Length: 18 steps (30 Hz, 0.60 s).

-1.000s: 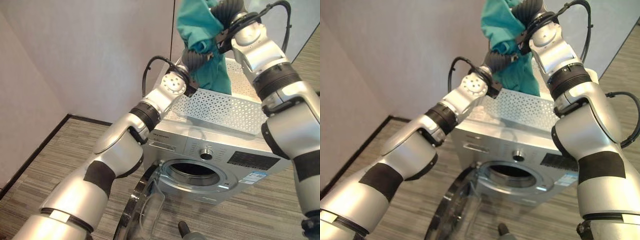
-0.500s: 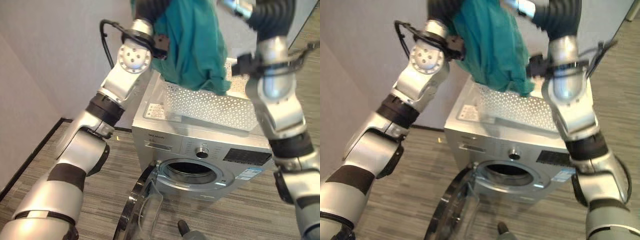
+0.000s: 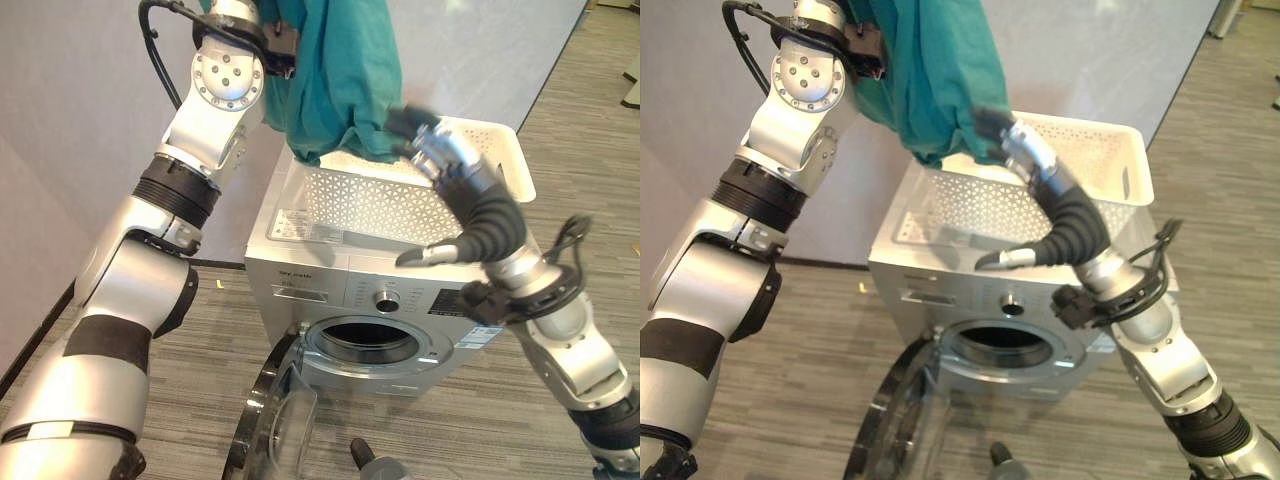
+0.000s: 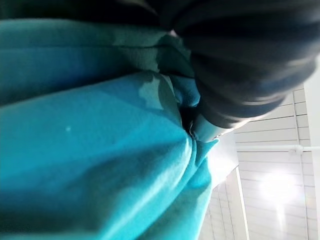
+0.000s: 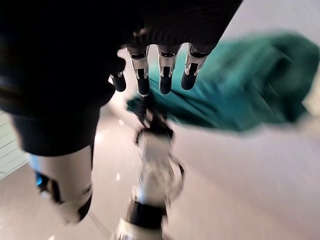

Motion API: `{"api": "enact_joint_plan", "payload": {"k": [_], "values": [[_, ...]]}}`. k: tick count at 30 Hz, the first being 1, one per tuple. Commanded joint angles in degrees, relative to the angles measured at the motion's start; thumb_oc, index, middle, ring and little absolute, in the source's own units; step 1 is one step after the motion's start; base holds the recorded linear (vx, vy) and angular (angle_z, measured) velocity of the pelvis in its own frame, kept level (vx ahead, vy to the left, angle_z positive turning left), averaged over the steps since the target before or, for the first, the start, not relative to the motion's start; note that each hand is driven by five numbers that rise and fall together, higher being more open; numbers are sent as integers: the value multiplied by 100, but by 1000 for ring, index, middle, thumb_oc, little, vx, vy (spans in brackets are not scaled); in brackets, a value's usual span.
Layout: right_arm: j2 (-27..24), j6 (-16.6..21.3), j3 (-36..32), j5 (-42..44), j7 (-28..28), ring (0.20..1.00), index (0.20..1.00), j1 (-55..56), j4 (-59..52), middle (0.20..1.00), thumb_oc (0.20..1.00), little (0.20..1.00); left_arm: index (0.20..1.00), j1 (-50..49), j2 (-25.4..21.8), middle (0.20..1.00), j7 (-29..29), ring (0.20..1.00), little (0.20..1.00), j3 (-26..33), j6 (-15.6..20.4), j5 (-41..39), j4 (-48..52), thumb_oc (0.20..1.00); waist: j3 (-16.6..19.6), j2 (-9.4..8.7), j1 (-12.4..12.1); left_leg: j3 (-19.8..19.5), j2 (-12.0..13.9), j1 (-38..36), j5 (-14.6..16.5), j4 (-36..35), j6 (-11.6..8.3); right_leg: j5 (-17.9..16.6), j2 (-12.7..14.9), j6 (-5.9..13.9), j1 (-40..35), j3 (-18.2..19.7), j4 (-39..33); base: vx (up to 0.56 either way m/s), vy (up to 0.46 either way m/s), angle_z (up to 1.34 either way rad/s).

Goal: Grab the laundry basket,head to the washer,open it,put in the laundry and shut it.

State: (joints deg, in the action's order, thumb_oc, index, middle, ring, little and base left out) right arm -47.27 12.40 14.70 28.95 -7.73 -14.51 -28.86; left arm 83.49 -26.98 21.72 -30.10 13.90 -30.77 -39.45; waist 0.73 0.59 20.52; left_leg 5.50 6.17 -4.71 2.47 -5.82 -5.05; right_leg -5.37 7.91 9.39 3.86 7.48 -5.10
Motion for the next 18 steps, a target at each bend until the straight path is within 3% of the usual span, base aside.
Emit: {"api": "enact_joint_plan", "payload": {"k": [1,8,13,14,17,18], "values": [[-643,-171,-163,567,-608,1000,1000,388,327,1000,1000,1000,200,1321,-385,200,-186,200,200,-64,370,-277,-695,200,109,116,-404,297,242,-999,522,82,39,-30,212,458,265,-304,171,-20,-19,4],[-612,-748,746,274,-1218,1000,1000,869,1487,1000,1000,1000,200,1516,-585,200,-355,200,200,-30,474,-626,-905,200,112,60,-613,214,271,-987,513,82,20,-7,258,457,192,-449,130,-5,-6,3],[26,-1091,1297,-559,-1275,1000,1000,1072,3138,1000,1000,1000,200,1338,-578,200,-307,200,200,89,631,-635,-493,200,98,34,-777,90,287,-939,516,82,16,8,322,445,120,-618,110,-12,-15,20],[425,-1211,1377,-869,-1226,1000,1000,1220,3942,1000,1000,1000,200,939,-404,200,-222,200,200,318,750,-599,71,200,65,14,-846,32,278,-911,521,82,21,19,345,433,96,-691,104,-8,-7,10],[783,-1238,1380,-1245,-1116,1000,1000,1284,4765,1000,1000,1000,200,395,-143,200,-75,200,200,596,829,-373,800,200,46,-26,-898,-50,282,-878,513,82,27,30,364,418,60,-756,93,-17,-29,14],[1190,-1316,1385,-1768,-972,1000,1000,1258,5633,1000,1000,1000,200,-342,187,200,89,200,200,926,819,56,1634,200,-15,-78,-970,-131,294,-844,515,94,34,56,379,389,20,-824,86,-22,-41,29]]}}
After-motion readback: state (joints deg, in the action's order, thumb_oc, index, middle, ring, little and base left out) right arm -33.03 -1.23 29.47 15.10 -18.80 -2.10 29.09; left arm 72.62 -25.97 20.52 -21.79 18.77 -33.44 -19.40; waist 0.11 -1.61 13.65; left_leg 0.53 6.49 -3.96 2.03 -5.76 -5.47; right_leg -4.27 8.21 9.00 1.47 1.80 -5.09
